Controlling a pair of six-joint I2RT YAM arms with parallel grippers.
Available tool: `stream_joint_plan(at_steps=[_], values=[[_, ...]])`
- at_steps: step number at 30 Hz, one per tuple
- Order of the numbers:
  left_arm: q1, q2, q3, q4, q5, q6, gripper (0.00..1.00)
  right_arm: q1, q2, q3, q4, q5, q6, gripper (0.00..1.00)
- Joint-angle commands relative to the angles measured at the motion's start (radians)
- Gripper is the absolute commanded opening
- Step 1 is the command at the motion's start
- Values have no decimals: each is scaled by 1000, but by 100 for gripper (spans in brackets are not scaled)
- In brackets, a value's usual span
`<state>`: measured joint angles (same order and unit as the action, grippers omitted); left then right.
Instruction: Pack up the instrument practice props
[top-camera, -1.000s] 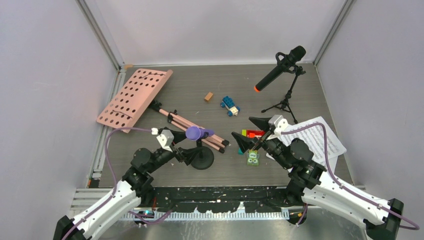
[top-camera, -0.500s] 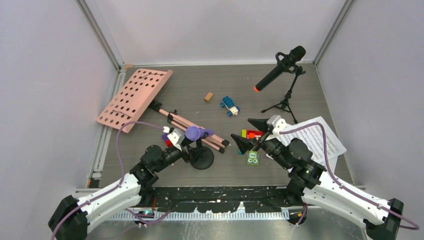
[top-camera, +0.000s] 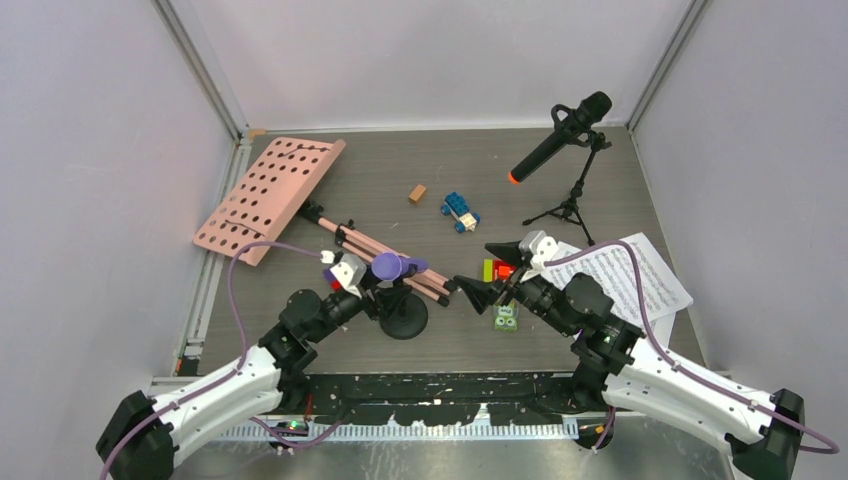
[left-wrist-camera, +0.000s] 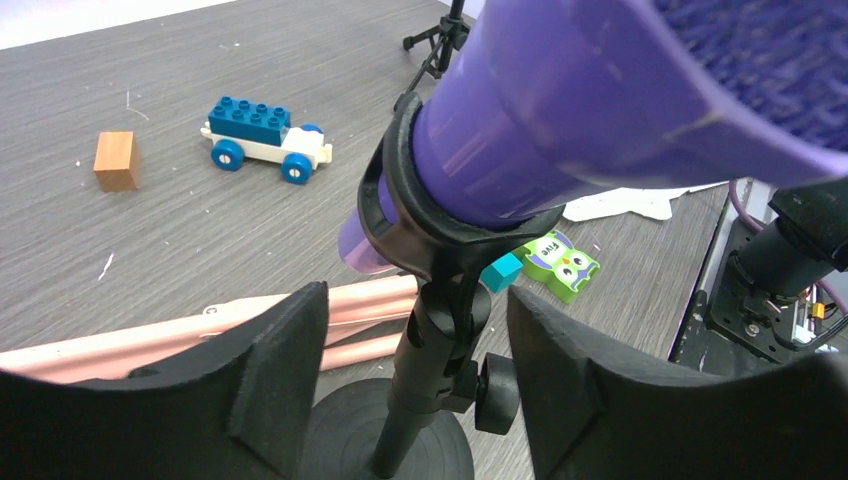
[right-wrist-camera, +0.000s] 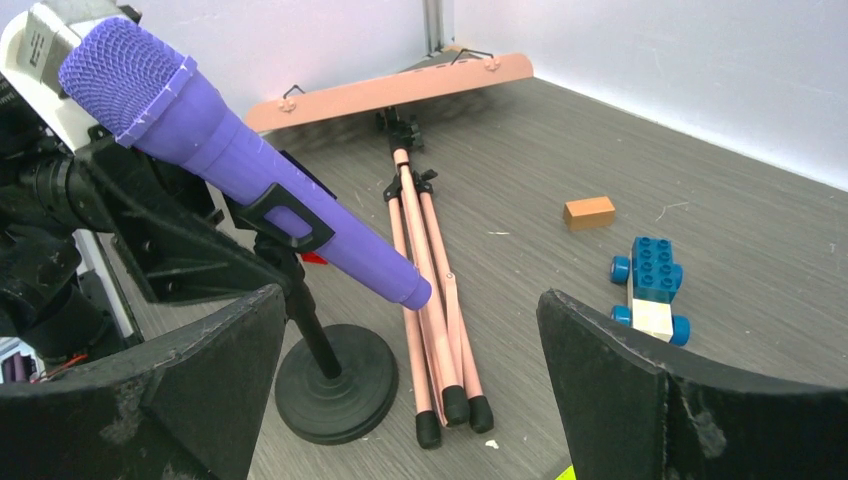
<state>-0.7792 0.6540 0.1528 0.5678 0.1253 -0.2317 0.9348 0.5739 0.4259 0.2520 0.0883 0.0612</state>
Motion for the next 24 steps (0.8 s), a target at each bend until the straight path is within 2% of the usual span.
stream_joint_plan(at_steps=[1, 10, 13, 15, 24], values=[[-6, 16, 44, 68, -10, 9, 51, 3, 1, 37, 12, -27, 27, 99], [-5, 17, 36, 76, 34, 20, 27, 4, -19, 53, -41, -46, -18, 100], [-5, 1, 41, 44, 85, 42, 14, 4, 4, 76, -63, -108, -86, 100], [-5, -10, 45, 20, 124, 60, 1, 4, 32, 93, -68, -174, -141, 100], [-5, -15, 50, -8, 270, 79, 0, 6, 233, 181, 51, -456, -430, 100]])
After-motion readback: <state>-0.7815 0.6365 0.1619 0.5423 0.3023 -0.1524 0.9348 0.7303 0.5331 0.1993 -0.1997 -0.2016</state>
